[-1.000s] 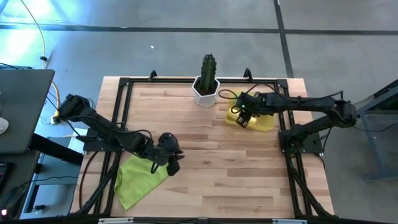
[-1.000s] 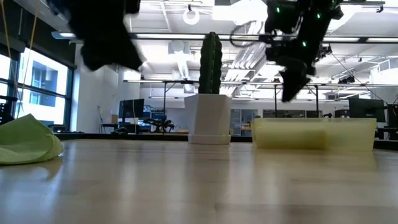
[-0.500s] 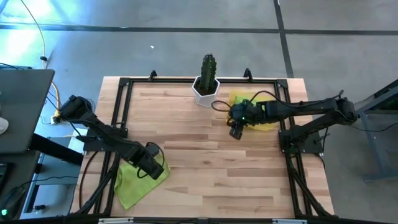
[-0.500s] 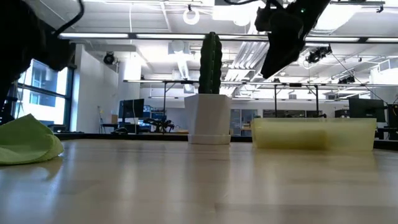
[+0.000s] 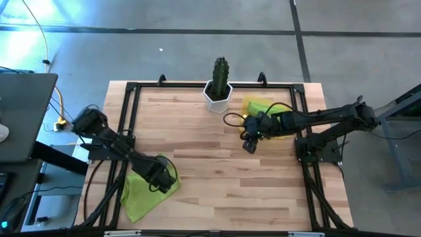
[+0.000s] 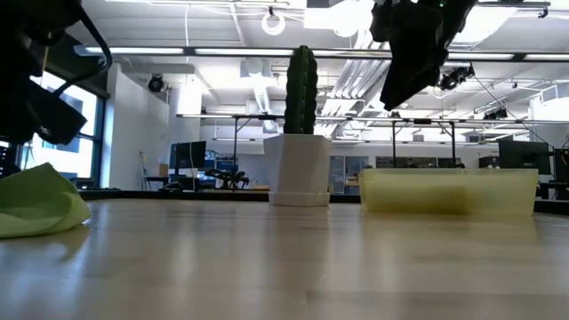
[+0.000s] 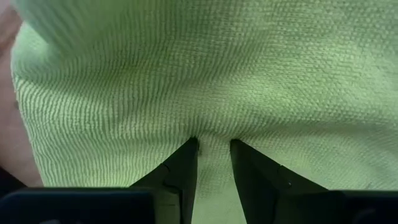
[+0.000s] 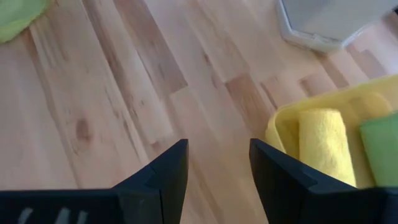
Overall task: Roll microfiber towels into tight, uniform cylinder then place into a basket
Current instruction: Roll the light green towel
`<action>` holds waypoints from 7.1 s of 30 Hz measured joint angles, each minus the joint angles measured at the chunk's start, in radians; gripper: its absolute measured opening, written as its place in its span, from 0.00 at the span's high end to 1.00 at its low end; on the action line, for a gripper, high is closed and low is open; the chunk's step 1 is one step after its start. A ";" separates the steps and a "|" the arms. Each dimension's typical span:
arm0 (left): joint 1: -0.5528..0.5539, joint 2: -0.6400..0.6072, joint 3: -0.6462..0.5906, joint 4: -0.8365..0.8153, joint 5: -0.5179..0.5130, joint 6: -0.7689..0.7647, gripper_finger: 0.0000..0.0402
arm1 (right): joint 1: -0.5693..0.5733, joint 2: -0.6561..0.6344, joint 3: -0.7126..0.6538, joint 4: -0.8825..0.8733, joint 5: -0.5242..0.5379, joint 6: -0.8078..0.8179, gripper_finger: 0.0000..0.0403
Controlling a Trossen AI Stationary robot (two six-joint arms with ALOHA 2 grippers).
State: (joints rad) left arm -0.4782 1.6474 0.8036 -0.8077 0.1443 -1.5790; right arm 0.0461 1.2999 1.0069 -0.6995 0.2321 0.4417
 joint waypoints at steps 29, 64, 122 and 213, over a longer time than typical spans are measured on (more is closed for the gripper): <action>0.125 0.018 0.072 0.127 -0.220 0.186 0.77 | 0.120 0.000 0.000 0.066 -0.051 0.136 0.60; 0.393 0.191 0.282 0.383 -0.291 0.792 0.77 | 0.251 0.000 0.000 0.116 -0.032 0.190 0.60; 0.119 0.303 0.566 -0.240 -0.350 0.755 0.77 | 0.340 0.255 0.000 0.355 0.065 0.072 0.60; 0.025 0.387 0.559 -0.046 -0.281 1.605 0.98 | 0.334 0.399 -0.034 0.247 -0.021 -0.953 0.60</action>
State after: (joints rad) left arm -0.4534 2.0346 1.3628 -0.8532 -0.1363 0.0263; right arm 0.3800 1.6989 0.9730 -0.4525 0.2107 -0.5113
